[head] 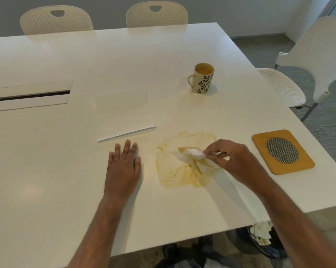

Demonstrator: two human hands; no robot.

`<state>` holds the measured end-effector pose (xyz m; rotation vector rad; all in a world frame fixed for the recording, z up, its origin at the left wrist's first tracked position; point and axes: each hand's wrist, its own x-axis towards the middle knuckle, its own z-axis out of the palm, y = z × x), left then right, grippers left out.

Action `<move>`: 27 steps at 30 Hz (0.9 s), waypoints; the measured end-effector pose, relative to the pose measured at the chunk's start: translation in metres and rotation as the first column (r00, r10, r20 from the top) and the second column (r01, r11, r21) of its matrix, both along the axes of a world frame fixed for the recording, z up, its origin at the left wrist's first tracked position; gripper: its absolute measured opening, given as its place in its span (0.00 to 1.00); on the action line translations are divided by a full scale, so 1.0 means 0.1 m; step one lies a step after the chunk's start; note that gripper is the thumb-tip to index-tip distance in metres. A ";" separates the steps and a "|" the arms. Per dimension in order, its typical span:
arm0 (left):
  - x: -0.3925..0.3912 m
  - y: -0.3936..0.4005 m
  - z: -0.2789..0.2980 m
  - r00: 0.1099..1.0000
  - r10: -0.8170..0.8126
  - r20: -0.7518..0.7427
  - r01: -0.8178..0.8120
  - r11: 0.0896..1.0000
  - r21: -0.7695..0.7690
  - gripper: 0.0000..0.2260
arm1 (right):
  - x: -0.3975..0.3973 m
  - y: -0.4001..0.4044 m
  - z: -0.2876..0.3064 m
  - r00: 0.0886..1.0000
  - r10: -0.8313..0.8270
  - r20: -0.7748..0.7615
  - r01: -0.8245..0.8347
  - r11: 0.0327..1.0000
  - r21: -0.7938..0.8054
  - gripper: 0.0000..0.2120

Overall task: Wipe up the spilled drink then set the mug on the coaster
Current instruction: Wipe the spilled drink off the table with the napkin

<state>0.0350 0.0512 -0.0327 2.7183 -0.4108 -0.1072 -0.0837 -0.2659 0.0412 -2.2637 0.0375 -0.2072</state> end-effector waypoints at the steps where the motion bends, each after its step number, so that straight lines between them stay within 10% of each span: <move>1: 0.00 0.00 0.01 1.000 -0.005 -0.010 0.005 1.000 -0.005 0.24 | -0.02 -0.05 0.00 0.998 -0.056 0.013 0.056 0.998 0.008 0.09; 27: -0.67 -2.22 0.29 0.856 -0.516 0.010 0.516 0.856 -0.003 0.27 | -1.12 -1.46 -0.07 0.829 -0.559 -0.001 0.491 0.727 0.480 0.06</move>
